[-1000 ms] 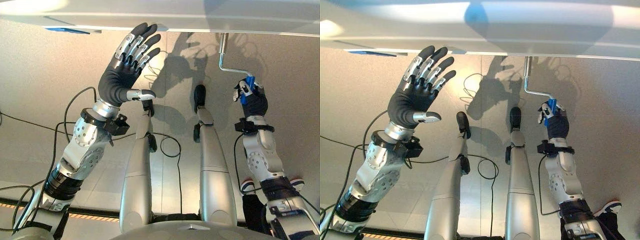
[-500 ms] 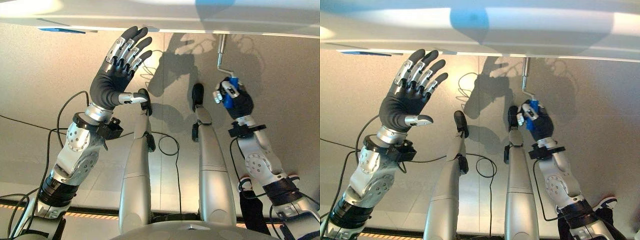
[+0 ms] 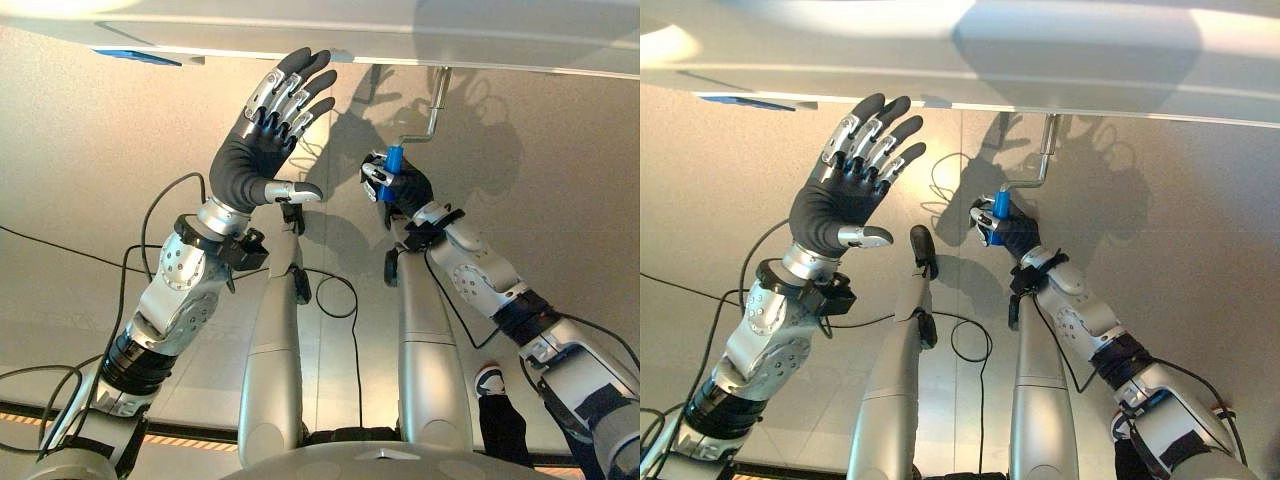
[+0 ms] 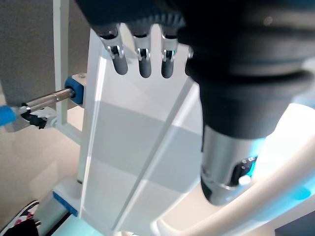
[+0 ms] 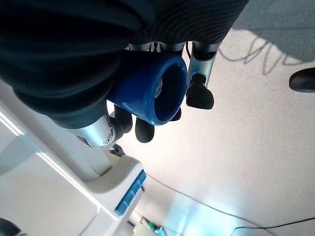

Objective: Raise the hospital bed

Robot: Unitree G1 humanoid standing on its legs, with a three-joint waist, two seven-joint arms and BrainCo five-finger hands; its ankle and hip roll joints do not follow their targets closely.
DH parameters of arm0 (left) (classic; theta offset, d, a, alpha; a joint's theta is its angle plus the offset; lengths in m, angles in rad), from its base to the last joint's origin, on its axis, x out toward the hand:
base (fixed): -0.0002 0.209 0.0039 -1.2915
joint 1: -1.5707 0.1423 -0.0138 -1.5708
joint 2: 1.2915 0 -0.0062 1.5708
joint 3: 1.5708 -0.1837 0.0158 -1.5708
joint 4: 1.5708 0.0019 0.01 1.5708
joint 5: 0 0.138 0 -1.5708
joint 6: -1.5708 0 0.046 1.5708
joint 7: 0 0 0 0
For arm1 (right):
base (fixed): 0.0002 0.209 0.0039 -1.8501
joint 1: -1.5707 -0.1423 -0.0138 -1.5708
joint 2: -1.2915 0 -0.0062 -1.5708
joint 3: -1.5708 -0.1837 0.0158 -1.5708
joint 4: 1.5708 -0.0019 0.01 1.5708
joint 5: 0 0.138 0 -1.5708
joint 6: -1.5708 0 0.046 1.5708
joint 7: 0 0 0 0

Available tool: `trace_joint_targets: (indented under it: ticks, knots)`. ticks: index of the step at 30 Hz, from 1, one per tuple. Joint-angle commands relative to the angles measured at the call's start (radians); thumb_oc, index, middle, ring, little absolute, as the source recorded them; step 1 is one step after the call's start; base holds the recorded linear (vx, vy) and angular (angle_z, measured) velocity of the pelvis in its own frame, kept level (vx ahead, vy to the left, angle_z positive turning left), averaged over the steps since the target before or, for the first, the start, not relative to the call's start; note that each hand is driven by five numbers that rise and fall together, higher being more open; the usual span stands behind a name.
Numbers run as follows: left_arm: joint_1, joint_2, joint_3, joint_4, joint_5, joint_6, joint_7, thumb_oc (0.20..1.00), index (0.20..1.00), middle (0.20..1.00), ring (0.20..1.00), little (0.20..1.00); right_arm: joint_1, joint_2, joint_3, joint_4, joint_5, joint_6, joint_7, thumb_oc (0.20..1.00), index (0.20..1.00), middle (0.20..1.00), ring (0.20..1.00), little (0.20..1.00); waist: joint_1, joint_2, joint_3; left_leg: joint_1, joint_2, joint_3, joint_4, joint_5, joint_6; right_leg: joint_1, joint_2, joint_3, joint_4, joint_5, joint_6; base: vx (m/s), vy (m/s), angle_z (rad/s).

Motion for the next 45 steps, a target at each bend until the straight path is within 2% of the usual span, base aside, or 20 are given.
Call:
trace_joint_targets:
  ticks: [1,5,6,7,9,10,11,17,18,21,22,26,30,39,42,45]
  knots:
    - [-0.043,-0.028,-0.029,-0.043,0.028,-0.061,0.001,1.0,1.0,1.0,1.0,1.0,-0.137,0.114,0.05,0.02,-0.1,-0.027,0.029,0.2,0.2,0.2,0.2,0.2,0.043,0.013,-0.018,0.02,-0.023,0.018,0.135,-0.151,0.017,0.075,0.001,-0.034,-0.152,0.097,0.075,0.0,0.0,0.0]
    - [-0.023,-0.023,-0.03,-0.074,0.005,-0.06,-0.007,1.0,1.0,1.0,1.0,1.0,-0.259,0.167,0.039,0.28,-0.217,-0.001,-0.041,0.2,0.2,0.2,0.2,0.2,0.071,0.033,-0.018,0.021,-0.024,0.015,0.135,-0.152,0.017,0.076,-0.001,-0.037,-0.156,0.098,0.074,0.0,0.0,0.0]
    - [-0.022,-0.022,-0.029,-0.075,0.005,-0.06,-0.007,1.0,1.0,1.0,1.0,1.0,-0.26,0.168,0.039,0.282,-0.217,-0.002,-0.041,0.2,0.2,0.2,0.2,0.2,0.07,0.032,-0.018,0.021,-0.024,0.015,0.135,-0.152,0.017,0.075,-0.001,-0.037,-0.156,0.098,0.074,0.0,0.0,0.0]
    - [-0.001,0.002,-0.03,-0.105,-0.012,-0.055,-0.014,1.0,1.0,1.0,1.0,1.0,-0.314,0.179,0.039,0.418,-0.312,0.019,-0.088,0.2,0.2,0.2,0.2,0.2,0.083,0.039,-0.018,0.022,-0.023,0.014,0.134,-0.152,0.017,0.076,0.0,-0.037,-0.157,0.096,0.073,0.0,0.0,0.0]
    - [0.0,0.009,-0.04,-0.108,-0.024,-0.051,-0.019,1.0,1.0,1.0,1.0,1.0,-0.332,0.187,0.038,0.473,-0.308,0.029,-0.094,0.2,0.2,0.2,0.2,0.2,0.085,0.038,-0.018,0.02,-0.023,0.015,0.134,-0.152,0.016,0.076,0.001,-0.036,-0.159,0.097,0.073,0.0,0.0,0.0]
    - [-0.016,0.019,-0.069,-0.101,-0.033,-0.046,-0.021,1.0,1.0,1.0,1.0,1.0,-0.383,0.184,0.026,0.625,-0.338,0.043,-0.129,0.2,0.2,0.2,0.2,0.2,0.088,0.04,-0.018,0.021,-0.024,0.015,0.134,-0.151,0.016,0.079,0.002,-0.036,-0.16,0.096,0.073,0.0,0.0,0.0]
    - [-0.027,0.023,-0.086,-0.097,-0.037,-0.041,-0.022,1.0,1.0,1.0,1.0,1.0,-0.399,0.178,0.014,0.683,-0.337,0.052,-0.14,0.2,0.2,0.2,0.2,0.2,0.088,0.041,-0.018,0.021,-0.024,0.013,0.134,-0.151,0.016,0.08,0.002,-0.037,-0.16,0.096,0.073,0.01,0.019,0.05]
    - [-0.055,0.034,-0.122,-0.103,-0.048,-0.031,-0.017,1.0,1.0,1.0,1.0,1.0,-0.421,0.14,-0.061,0.867,-0.28,0.063,-0.173,0.2,0.2,0.2,0.2,0.2,0.086,0.044,-0.018,0.026,-0.025,0.011,0.129,-0.151,0.015,0.083,0.001,-0.042,-0.158,0.091,0.074,0.01,0.005,0.02]
    - [-0.066,0.039,-0.13,-0.095,-0.049,-0.031,-0.014,1.0,1.0,1.0,1.0,1.0,-0.429,0.107,-0.079,0.933,-0.302,0.074,-0.189,0.2,0.2,0.2,0.2,0.2,0.085,0.045,-0.018,0.03,-0.025,0.013,0.128,-0.152,0.015,0.087,0.002,-0.043,-0.159,0.088,0.075,0.0,0.0,0.0]
    - [-0.08,0.039,-0.141,-0.089,-0.049,-0.03,-0.015,1.0,1.0,1.0,1.0,1.0,-0.42,0.08,-0.097,0.972,-0.299,0.082,-0.191,0.2,0.2,0.2,0.2,0.2,0.083,0.046,-0.018,0.032,-0.026,0.014,0.129,-0.154,0.015,0.089,0.002,-0.044,-0.158,0.087,0.075,0.0,0.0,0.0]
    - [-0.085,0.039,-0.146,-0.084,-0.051,-0.028,-0.018,1.0,1.0,1.0,1.0,1.0,-0.409,0.036,-0.112,1.018,-0.322,0.094,-0.191,0.2,0.2,0.2,0.2,0.2,0.08,0.045,-0.018,0.035,-0.029,0.01,0.13,-0.155,0.015,0.093,0.001,-0.045,-0.158,0.084,0.076,0.01,0.015,0.03]
    - [-0.097,0.042,-0.154,-0.08,-0.049,-0.03,-0.022,1.0,1.0,1.0,1.0,1.0,-0.387,-0.023,-0.148,1.062,-0.323,0.101,-0.204,0.2,0.2,0.2,0.2,0.2,0.077,0.05,-0.018,0.041,-0.031,0.009,0.127,-0.157,0.015,0.097,0.0,-0.045,-0.158,0.083,0.078,0.0,0.015,0.04]
    - [-0.091,0.049,-0.149,-0.08,-0.047,-0.032,-0.022,1.0,1.0,1.0,1.0,1.0,-0.333,-0.083,-0.225,1.076,-0.266,0.091,-0.232,0.2,0.2,0.2,0.2,0.2,0.072,0.056,-0.018,0.049,-0.03,0.011,0.118,-0.158,0.016,0.099,0.0,-0.043,-0.157,0.079,0.079,0.0,0.008,0.02]
    - [-0.088,0.067,-0.135,-0.081,-0.044,-0.043,-0.005,1.0,1.0,1.0,1.0,1.0,-0.214,-0.15,-0.358,1.077,-0.169,0.06,-0.297,0.2,0.2,0.2,0.2,0.2,0.052,0.055,-0.018,0.055,-0.031,0.014,0.12,-0.164,0.017,0.102,0.003,-0.036,-0.155,0.073,0.077,0.0,0.0,0.0]
    - [-0.083,0.07,-0.13,-0.082,-0.043,-0.045,-0.003,1.0,1.0,1.0,1.0,1.0,-0.176,-0.156,-0.386,1.055,-0.148,0.044,-0.31,0.2,0.2,0.2,0.2,0.2,0.045,0.052,-0.018,0.055,-0.031,0.014,0.123,-0.165,0.017,0.104,0.002,-0.036,-0.154,0.072,0.077,0.0,0.0,0.0]
    - [-0.078,0.065,-0.116,-0.086,-0.045,-0.047,0.003,1.0,1.0,1.0,1.0,1.0,-0.137,-0.142,-0.429,0.991,-0.061,0.005,-0.321,0.2,0.2,0.2,0.2,0.2,0.036,0.043,-0.018,0.055,-0.029,0.016,0.125,-0.167,0.017,0.103,0.003,-0.035,-0.155,0.071,0.077,0.0,0.0,0.0]
